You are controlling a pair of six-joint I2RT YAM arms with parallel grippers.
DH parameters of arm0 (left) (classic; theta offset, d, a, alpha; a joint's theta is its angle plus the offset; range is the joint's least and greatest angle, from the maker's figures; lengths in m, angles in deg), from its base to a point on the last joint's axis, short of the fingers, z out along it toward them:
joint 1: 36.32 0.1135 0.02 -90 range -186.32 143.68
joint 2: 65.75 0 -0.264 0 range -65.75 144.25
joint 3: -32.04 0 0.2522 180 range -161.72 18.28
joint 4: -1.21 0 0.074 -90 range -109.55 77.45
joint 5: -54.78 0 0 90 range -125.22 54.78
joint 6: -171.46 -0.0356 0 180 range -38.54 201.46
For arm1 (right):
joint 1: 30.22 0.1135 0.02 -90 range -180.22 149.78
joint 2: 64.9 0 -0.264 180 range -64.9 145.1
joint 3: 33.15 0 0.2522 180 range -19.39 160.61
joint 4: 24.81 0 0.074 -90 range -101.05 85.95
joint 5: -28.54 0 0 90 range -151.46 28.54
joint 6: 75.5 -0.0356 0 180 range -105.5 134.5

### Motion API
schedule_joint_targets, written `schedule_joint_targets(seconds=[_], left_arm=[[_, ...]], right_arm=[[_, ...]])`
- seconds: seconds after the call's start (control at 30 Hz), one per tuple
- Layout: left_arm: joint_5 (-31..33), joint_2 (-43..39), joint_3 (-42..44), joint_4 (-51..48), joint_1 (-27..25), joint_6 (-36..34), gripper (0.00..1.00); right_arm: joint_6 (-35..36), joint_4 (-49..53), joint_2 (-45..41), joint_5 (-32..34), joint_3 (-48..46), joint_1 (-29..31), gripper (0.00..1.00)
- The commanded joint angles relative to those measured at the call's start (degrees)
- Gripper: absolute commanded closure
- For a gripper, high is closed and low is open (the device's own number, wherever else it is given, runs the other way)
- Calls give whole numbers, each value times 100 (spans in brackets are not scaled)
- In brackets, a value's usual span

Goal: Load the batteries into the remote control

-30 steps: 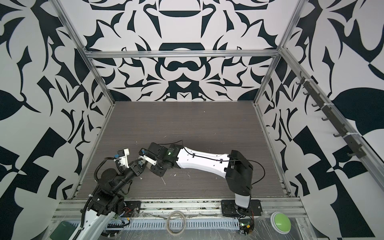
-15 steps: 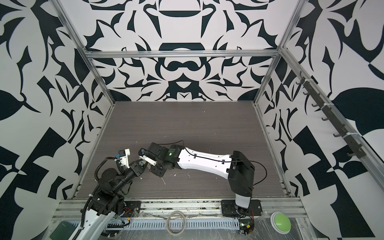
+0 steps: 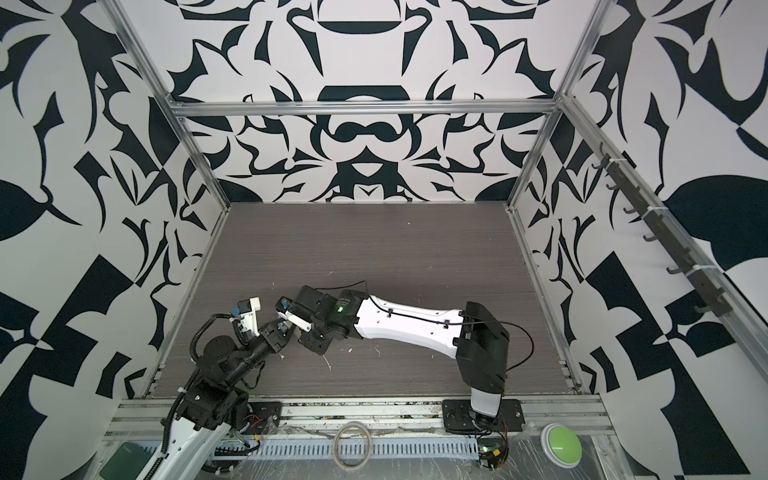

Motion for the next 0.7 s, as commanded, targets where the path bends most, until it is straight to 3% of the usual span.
schedule_joint_targets(seconds=[0.0, 0.23, 0.67], left_arm=[[-623, -145, 191, -3, -92, 237, 100], [-501, -208, 183, -145, -87, 238, 100], [-142, -208, 127, -629, -88, 124, 100]], right_arm=[[21, -575, -25, 331, 142, -8, 91], [58, -545, -107, 689, 58, 41, 100], [20, -736, -972, 1725, -663, 35, 100]])
